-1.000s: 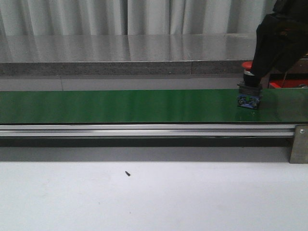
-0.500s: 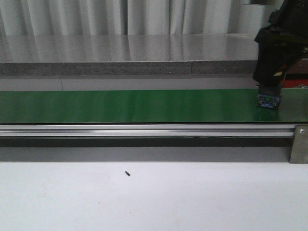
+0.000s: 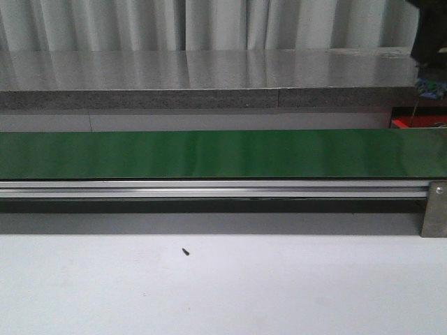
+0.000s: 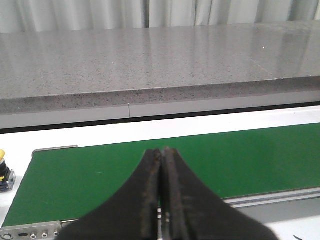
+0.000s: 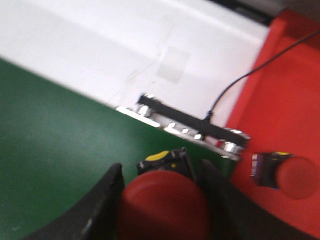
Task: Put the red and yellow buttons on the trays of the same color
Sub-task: 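Place the second red button in the red tray and release it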
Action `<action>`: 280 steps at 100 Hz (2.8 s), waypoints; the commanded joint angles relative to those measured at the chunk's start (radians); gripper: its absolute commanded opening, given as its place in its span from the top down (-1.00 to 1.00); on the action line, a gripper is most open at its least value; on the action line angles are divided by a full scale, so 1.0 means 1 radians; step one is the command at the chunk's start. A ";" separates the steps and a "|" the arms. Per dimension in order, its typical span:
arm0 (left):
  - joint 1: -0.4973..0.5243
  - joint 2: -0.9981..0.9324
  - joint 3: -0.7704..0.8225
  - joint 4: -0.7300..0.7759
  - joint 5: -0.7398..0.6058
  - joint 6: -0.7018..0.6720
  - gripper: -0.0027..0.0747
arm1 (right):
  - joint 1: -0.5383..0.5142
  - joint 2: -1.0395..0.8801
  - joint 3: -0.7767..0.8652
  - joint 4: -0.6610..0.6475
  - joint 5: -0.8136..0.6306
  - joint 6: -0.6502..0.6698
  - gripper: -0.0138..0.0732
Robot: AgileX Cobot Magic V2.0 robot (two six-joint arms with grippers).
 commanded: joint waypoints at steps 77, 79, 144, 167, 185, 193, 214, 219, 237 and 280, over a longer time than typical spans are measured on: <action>-0.007 0.005 -0.029 -0.019 -0.068 0.000 0.98 | -0.202 0.426 -0.499 0.111 -0.006 0.017 0.45; -0.007 0.005 -0.029 -0.019 -0.068 0.000 0.98 | -0.202 0.434 -0.502 0.113 -0.006 0.017 0.45; -0.007 0.005 -0.029 -0.019 -0.068 0.000 0.98 | -0.202 0.506 -0.515 0.132 -0.006 0.017 -0.02; -0.007 0.005 -0.029 -0.019 -0.068 0.000 0.98 | -0.202 0.483 -0.543 0.132 0.001 0.034 -0.70; -0.007 0.005 -0.029 -0.019 -0.068 0.000 0.98 | -0.202 0.412 -0.559 0.132 -0.006 0.043 -0.69; -0.007 0.005 -0.029 -0.019 -0.068 0.000 0.98 | -0.201 0.356 -0.559 0.136 -0.005 0.043 -0.60; -0.007 0.005 -0.029 -0.019 -0.068 0.000 0.98 | -0.188 0.200 -0.559 0.174 0.022 0.039 -0.48; -0.007 0.005 -0.029 -0.019 -0.068 0.000 0.98 | -0.179 0.161 -0.559 0.176 0.037 0.038 -0.48; -0.007 0.005 -0.029 -0.019 -0.068 0.000 0.98 | -0.133 0.013 -0.532 0.180 0.104 0.038 -0.48; -0.007 0.005 -0.029 -0.019 -0.068 0.000 0.98 | -0.102 -0.514 0.064 0.178 -0.109 0.000 -0.48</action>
